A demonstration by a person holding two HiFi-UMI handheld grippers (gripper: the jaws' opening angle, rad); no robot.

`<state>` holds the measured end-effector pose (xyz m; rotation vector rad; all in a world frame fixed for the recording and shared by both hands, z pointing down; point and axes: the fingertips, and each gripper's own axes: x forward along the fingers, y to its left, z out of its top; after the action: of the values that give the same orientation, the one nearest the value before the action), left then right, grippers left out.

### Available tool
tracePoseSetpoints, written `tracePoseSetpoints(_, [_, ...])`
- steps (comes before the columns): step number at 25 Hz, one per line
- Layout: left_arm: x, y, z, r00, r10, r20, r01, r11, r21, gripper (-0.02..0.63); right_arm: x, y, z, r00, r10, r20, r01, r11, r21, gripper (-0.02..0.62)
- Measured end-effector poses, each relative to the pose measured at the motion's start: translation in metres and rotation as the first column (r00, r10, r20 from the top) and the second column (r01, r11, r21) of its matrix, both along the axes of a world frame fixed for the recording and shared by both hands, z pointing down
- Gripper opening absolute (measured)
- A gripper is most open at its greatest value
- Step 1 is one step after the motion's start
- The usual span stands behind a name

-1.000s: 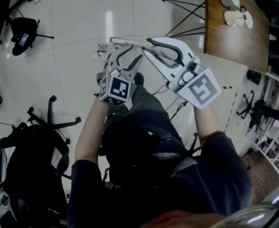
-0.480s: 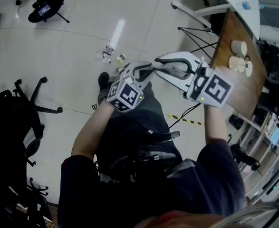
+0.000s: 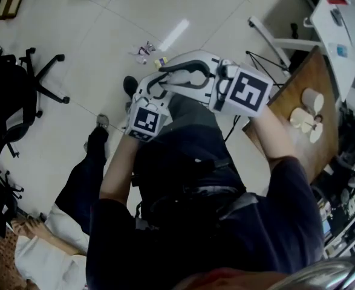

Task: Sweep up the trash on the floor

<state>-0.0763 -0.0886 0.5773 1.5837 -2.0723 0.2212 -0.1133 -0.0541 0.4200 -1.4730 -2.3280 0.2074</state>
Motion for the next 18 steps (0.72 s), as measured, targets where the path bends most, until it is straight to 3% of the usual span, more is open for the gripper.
tracePoseSetpoints(3, [-0.002,0.006,-0.006,0.991,-0.137,-0.005,0.137,0.990,0.023,0.126,0.007,0.013,0.004,0.996,-0.088,-0.002,0.088,0.996,-0.012,0.109])
tracePoseSetpoints(6, [-0.003,0.006,0.001,0.978,-0.210,-0.010,0.210,0.978,0.018,0.126,0.010,0.016,0.014,0.993,-0.113,-0.039,0.112,0.994,-0.016,0.115])
tracePoseSetpoints(8, [-0.003,0.006,0.014,0.973,-0.231,-0.008,0.231,0.973,0.000,0.081,0.008,0.016,0.027,0.992,-0.114,-0.060,0.115,0.993,0.000,0.114])
tracePoseSetpoints(13, [-0.010,-0.002,0.047,0.965,-0.262,0.015,0.262,0.963,-0.065,0.081,0.000,0.013,0.063,0.990,-0.113,-0.085,0.117,0.992,0.047,0.114])
tracePoseSetpoints(18, [-0.013,-0.015,0.091,0.963,-0.269,-0.022,0.263,0.953,-0.148,0.083,0.003,0.014,0.107,0.986,-0.133,-0.096,0.146,0.979,0.140,0.118])
